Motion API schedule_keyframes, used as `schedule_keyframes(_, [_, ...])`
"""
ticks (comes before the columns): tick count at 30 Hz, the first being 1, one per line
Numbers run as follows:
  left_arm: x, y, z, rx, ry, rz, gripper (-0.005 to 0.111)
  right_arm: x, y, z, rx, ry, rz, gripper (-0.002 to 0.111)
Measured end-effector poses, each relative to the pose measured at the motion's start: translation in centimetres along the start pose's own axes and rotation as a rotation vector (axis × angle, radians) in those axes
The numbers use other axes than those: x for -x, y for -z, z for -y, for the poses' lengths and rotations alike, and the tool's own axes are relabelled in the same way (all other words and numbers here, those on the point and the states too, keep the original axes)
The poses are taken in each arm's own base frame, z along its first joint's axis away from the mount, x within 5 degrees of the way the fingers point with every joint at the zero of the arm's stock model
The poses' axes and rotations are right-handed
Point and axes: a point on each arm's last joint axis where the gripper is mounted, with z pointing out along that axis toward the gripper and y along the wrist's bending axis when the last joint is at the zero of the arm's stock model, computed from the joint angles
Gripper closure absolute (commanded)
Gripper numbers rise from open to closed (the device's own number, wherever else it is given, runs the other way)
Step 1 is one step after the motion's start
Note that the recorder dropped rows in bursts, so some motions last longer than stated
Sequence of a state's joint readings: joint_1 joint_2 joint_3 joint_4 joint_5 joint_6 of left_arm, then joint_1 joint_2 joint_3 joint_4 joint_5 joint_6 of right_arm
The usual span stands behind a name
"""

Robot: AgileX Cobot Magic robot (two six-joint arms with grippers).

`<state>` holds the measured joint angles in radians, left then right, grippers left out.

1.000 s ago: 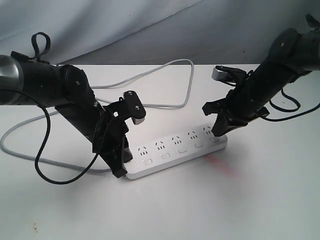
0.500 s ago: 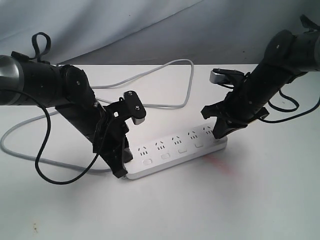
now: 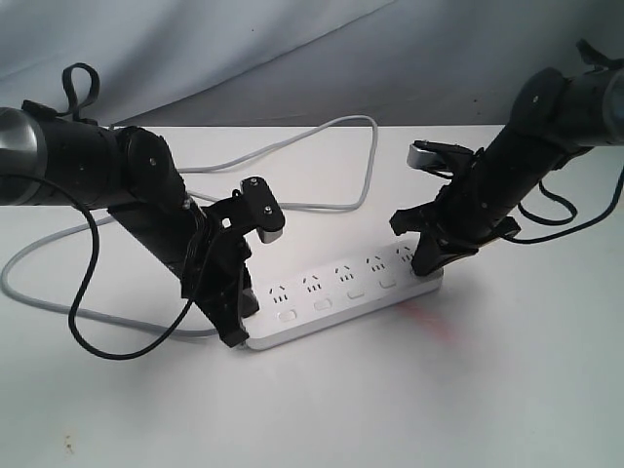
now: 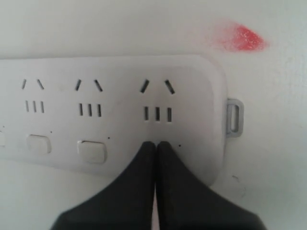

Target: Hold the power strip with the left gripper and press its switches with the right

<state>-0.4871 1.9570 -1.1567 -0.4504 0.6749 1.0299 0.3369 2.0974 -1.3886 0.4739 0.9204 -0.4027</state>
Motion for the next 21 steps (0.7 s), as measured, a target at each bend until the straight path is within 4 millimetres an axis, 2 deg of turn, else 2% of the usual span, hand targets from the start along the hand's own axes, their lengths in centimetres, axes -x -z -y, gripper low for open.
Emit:
schedule_keyframes(10, [0.0, 0.0, 0.0, 0.0, 0.0, 0.0, 0.107, 0.0, -0.2, -0.2, -0.057, -0.012, -0.016, 0.108])
schedule_keyframes(21, [0.0, 0.0, 0.0, -0.001, -0.001, 0.0, 0.107, 0.0, -1.0, -2.8, -0.237, 0.065, -0.042, 0.108])
